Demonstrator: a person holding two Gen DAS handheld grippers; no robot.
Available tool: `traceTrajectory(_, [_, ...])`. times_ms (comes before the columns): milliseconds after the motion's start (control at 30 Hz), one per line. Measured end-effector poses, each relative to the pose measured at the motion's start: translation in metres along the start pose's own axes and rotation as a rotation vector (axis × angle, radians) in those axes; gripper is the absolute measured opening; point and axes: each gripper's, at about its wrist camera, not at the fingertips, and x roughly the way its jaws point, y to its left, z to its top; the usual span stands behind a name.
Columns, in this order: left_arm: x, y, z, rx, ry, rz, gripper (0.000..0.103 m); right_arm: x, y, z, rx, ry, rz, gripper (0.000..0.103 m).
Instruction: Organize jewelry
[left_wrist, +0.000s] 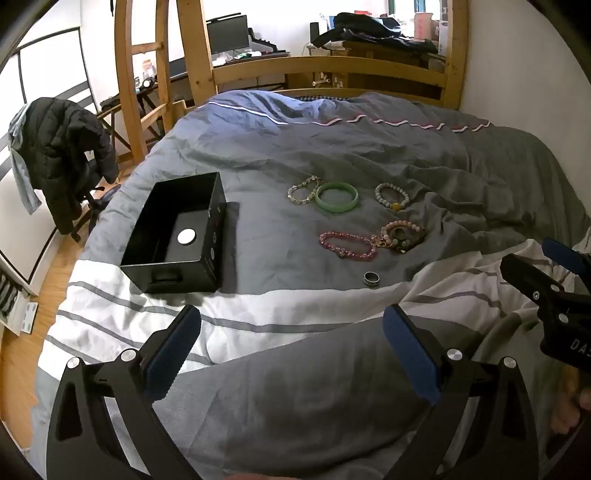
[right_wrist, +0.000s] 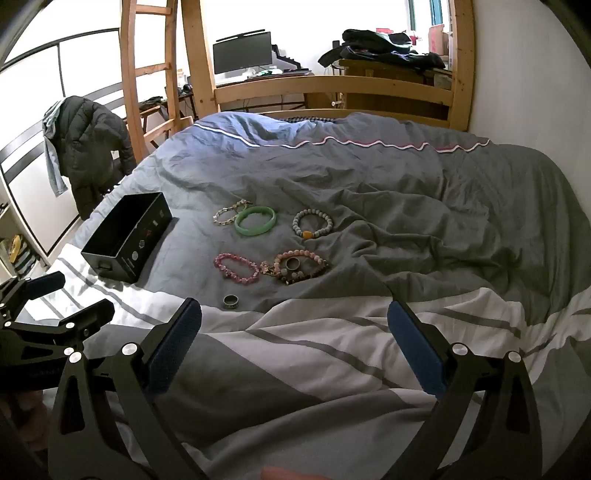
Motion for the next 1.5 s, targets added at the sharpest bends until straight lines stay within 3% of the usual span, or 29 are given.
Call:
traceTrajectory(800, [0.004, 0.011, -0.002, -0.035, -0.002, 0.034, 0.097, 0.003, 0.0, -0.002, -0.015, 0.014, -0.018, 0.1])
traceTrajectory(1500, [0.003, -0.001, -0.005, 0.027, -0.014, 0.022, 0.097, 0.001, 0.0, -0.001, -0.012, 0.017, -0.02, 0.1])
